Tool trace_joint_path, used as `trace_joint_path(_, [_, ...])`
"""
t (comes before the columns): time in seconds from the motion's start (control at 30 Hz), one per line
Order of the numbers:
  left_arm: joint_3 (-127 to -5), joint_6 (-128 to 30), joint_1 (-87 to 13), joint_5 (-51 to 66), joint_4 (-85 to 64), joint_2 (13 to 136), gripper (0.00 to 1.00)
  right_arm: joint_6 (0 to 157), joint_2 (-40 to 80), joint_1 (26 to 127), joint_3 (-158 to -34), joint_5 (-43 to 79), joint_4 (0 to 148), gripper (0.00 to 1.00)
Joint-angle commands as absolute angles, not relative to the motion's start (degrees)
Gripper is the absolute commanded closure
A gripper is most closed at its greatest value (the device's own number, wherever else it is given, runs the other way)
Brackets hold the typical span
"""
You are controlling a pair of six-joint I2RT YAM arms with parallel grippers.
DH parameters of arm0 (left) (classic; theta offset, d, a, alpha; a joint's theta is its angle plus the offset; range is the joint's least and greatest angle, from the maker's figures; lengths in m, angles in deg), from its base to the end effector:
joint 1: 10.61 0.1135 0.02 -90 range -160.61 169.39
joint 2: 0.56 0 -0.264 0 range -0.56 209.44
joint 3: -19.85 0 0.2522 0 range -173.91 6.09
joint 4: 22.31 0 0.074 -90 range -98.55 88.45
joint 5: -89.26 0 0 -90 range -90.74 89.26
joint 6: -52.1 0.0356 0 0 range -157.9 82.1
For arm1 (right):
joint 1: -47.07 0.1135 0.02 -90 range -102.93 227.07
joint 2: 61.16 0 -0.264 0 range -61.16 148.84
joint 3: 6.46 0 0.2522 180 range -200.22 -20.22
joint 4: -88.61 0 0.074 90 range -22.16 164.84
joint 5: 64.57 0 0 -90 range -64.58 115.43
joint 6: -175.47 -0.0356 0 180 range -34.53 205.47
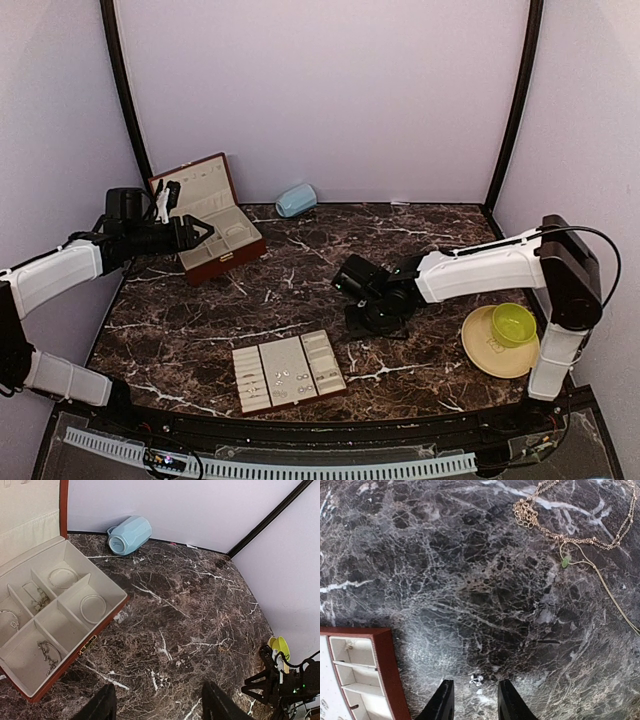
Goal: Organize the mixed jewelry
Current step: Move to the center of the board in the compartment layer.
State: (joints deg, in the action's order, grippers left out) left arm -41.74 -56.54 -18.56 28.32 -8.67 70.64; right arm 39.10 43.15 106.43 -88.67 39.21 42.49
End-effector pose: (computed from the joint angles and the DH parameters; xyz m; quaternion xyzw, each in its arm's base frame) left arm 0.2751 -0.0559 0.2798 0.0621 0.8177 -0.3264 0.4701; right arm 0.1904 0.3047 0.1736 -0.0878 0.9712 0.0784 0.2071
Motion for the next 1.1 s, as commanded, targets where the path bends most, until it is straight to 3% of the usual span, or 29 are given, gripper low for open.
trace_joint_path(0.0, [-41.11,-55.92,-18.17,28.2,-8.88,69.81,0.39,39.56,44.76,106.73,-90.21,40.01,41.68,0.71])
trace_joint_path(0.37, [-41.15,-56.14,-18.0,28.65,-8.82,69.82,0.39,40.66,46.99,107.06,-91.95,39.59,41.26,0.83])
trace_joint_path(1.07, [-41.11,-56.27,-17.74,29.05,-8.96,69.75,0.39,40.48,48.88,108.05,-92.99,39.75,40.06,0.94])
